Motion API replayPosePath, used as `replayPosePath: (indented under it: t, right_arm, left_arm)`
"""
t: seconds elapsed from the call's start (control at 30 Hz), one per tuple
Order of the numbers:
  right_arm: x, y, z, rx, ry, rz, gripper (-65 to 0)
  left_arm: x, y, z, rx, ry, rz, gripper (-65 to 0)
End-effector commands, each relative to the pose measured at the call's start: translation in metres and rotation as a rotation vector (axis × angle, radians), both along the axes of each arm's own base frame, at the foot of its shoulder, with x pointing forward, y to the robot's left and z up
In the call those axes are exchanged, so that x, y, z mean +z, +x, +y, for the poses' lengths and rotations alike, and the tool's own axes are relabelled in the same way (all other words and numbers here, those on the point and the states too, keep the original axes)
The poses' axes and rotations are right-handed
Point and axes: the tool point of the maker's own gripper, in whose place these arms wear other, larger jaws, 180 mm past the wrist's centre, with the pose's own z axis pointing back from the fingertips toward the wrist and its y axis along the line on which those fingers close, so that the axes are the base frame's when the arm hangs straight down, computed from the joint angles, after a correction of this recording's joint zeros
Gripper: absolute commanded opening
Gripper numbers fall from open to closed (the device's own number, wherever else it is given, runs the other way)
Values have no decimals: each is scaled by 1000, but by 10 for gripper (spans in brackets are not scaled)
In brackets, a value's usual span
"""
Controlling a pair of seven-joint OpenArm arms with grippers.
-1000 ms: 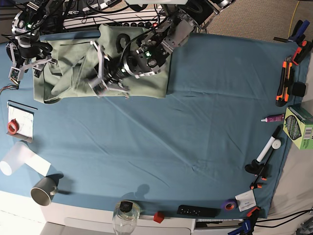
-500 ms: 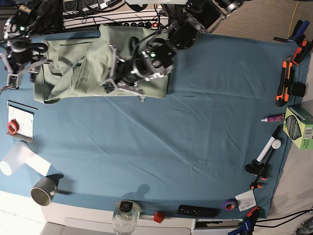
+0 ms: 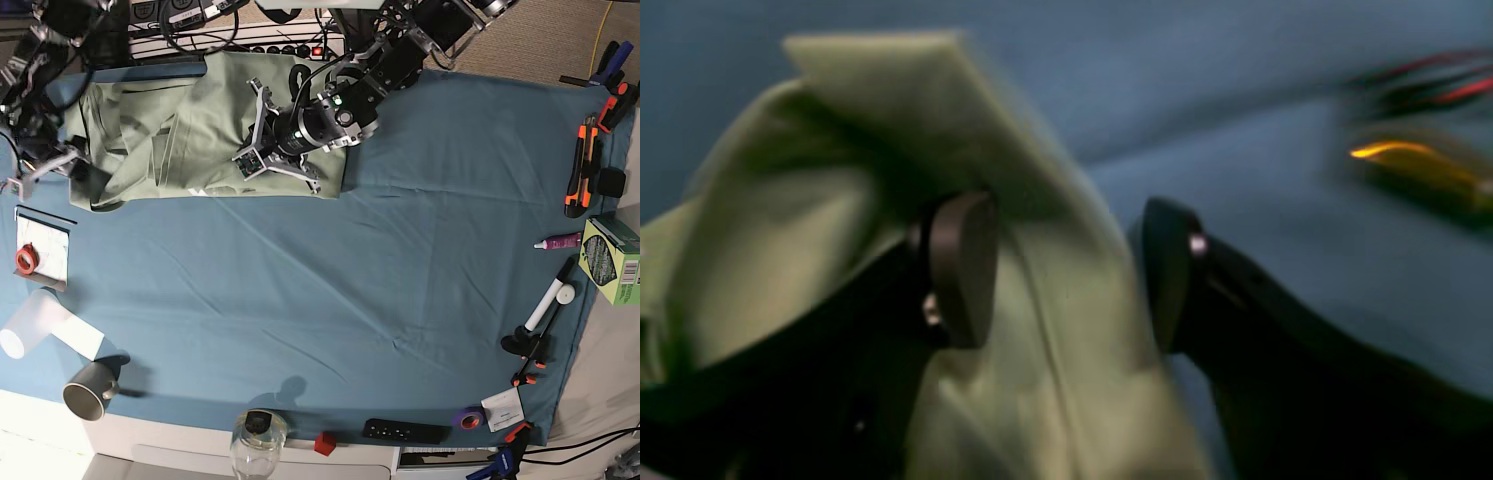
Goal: Fold the T-shirt properly
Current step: 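Press and tuck the shirt bundle with both grippers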
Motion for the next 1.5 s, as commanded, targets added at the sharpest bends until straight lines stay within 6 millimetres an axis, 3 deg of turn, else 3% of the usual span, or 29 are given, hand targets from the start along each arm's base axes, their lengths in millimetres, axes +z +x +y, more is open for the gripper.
replayPosePath:
  t: [0.0, 0.1, 0.43, 0.5, 0.63, 0.83, 0.97, 1.1, 1.3, 1.47]
  right_arm:
    - [16, 11, -6, 16, 0, -52, -308]
    - [13, 11, 4, 46, 61, -53, -308]
    - [2, -5, 12, 77, 88, 51, -316]
    - [2, -5, 15, 94, 100, 50, -403]
    - [4, -6, 25, 125, 145, 51, -650]
    - [36, 14, 47, 180, 247, -115, -650]
    - [66, 22, 60, 278, 188, -212, -650]
    - [82, 9, 74, 365, 51, -204, -650]
    - [90, -21, 114, 462, -22, -198, -650]
    - [85, -38, 148, 460, 30, -216, -650]
  left_arm:
    - [1, -1, -1, -9, 12, 2, -650]
    - [1, -1, -1, -8, 12, 1, -650]
    - [1, -1, -1, -8, 12, 1, -650]
    - [1, 0, -1, -9, 21, -8, -650]
    - [-2, 11, 8, 28, 74, -56, -650]
    - [-1, 42, 28, 133, 180, -135, -650]
    - [-1, 55, 39, 185, 228, -158, -650]
    - [3, 66, 56, 242, 250, -144, -650]
    - [27, 84, 75, 344, 169, -87, -650]
    - [44, 76, 69, 299, 39, 8, -650]
